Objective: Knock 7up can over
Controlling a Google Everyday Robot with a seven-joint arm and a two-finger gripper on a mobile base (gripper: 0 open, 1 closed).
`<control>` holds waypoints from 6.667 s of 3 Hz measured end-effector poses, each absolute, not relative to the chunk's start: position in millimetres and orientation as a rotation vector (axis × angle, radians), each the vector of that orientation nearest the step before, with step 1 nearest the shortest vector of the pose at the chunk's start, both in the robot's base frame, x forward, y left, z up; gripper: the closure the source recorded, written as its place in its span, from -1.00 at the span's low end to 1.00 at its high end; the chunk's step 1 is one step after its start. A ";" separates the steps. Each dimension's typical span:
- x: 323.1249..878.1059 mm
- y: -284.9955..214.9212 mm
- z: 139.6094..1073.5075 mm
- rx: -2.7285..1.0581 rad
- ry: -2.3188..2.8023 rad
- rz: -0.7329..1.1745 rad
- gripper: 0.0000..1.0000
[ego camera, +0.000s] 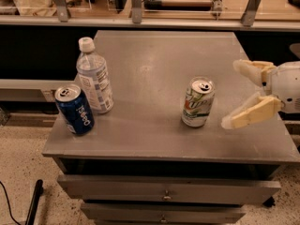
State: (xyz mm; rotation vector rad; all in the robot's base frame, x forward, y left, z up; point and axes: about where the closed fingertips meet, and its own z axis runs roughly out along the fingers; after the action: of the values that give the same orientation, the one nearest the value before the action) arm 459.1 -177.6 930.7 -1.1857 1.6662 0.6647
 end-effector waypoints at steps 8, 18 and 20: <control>460.5 -99.2 876.7 -1.118 1.287 0.912 -1.00; 573.3 -69.6 922.7 -1.740 1.635 0.477 1.00; 554.6 -28.0 888.0 -2.102 1.708 0.115 1.00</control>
Offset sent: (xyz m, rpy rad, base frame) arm 0.0003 0.0317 0.0201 0.1568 -0.0493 0.0306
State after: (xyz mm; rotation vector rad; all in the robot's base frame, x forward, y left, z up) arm 554.6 -28.0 888.0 -2.1024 1.7076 0.1153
